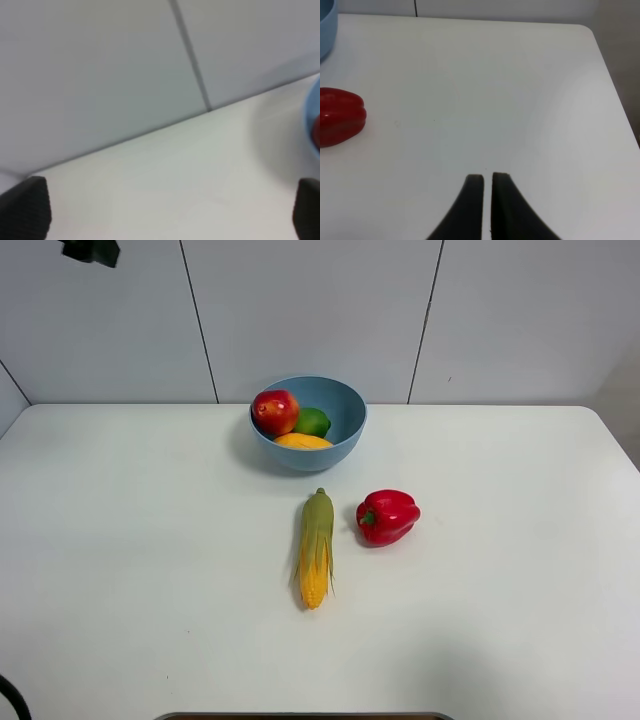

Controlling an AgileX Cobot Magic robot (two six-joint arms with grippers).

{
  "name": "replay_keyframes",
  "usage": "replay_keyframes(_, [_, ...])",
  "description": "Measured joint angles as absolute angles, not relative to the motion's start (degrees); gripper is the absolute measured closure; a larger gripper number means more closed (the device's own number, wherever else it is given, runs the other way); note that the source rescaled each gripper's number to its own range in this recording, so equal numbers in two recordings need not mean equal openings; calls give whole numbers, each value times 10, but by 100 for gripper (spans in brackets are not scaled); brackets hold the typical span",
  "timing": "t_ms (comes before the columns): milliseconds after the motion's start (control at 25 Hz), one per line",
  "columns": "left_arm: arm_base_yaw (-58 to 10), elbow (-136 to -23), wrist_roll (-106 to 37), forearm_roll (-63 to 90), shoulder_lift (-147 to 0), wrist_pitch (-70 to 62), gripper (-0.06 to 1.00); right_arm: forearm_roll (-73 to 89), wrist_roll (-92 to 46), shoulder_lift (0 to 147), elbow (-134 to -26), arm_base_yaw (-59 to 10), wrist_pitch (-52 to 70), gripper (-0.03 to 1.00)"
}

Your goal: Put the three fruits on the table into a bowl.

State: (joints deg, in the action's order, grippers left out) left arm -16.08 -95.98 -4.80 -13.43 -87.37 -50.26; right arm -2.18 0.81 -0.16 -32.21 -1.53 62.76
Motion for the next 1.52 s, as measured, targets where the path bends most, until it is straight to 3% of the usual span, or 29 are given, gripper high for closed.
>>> replay_keyframes(560, [-82,-960,-69,-134,-693,-682,-4,-22,8,-2,-322,-15,628,97])
replay_keyframes(800, [-71,-946,-80,-146,-617,-695,-4,-22,8,-2,-322,-15,628,97])
replay_keyframes(1520, [-71,-673,-26,-113,-293,-698,-4,-22,8,-2,-322,-15,628,97])
